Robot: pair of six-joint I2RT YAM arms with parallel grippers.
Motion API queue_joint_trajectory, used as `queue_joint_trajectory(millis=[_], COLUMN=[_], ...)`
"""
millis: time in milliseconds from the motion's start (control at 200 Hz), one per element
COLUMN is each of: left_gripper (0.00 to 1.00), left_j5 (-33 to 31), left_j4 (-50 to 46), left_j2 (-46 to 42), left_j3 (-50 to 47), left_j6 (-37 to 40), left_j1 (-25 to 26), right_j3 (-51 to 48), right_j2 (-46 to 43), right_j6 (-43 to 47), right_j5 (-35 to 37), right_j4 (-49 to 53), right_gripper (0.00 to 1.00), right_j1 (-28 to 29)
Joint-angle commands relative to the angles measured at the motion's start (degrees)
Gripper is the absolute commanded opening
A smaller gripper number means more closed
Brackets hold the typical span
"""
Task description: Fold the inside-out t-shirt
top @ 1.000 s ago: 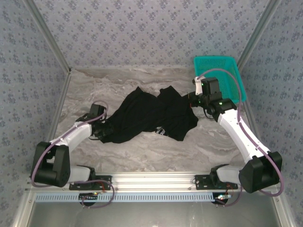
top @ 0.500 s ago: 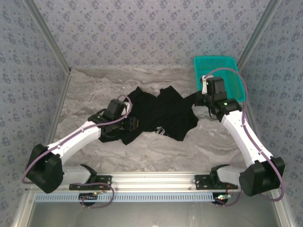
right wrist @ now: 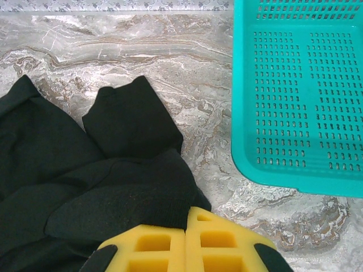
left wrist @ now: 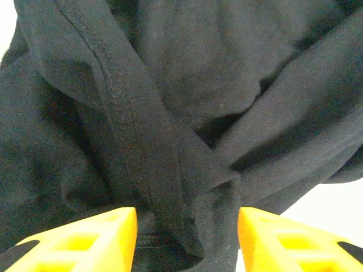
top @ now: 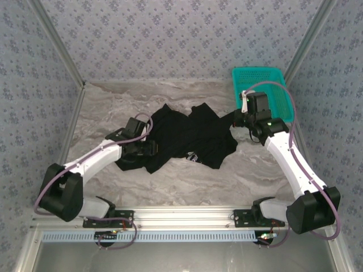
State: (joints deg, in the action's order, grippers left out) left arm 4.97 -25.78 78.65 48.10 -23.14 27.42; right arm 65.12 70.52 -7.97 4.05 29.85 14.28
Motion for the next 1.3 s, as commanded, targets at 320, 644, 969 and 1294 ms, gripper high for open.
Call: queue_joint_trajectory(millis=[320,644,969,1294], left_gripper=[0.22,0.0,0.0,0.0], left_j5=[0.6,3.0,-13.0,-17.9], left_j4=[-0.6,-2.3,-1.3,-9.4], left_j2=[3.0,-8.6,-31.1,-29.4], left_j3=[0.3,4.6,25.5,54.2], left_j6=[-0.5,-3.0,-2.6,4.6], left_j1=[0.2,-5.9,-10.7,-10.8], right_j3=[0.8,7.5,31.5,59.0], right_j2=[-1.0,-3.1,-10.9,-10.0], right_j6=[-0.8,1.0,9.5,11.8], right_j5=[-0.9,1.7,8.9,7.4], right_j4=[1.4,-0.6,2.1,12.5], right_gripper=[0.0,0.0,0.0,0.0], right_j1=[0.2,-0.9,-2.3,-2.3])
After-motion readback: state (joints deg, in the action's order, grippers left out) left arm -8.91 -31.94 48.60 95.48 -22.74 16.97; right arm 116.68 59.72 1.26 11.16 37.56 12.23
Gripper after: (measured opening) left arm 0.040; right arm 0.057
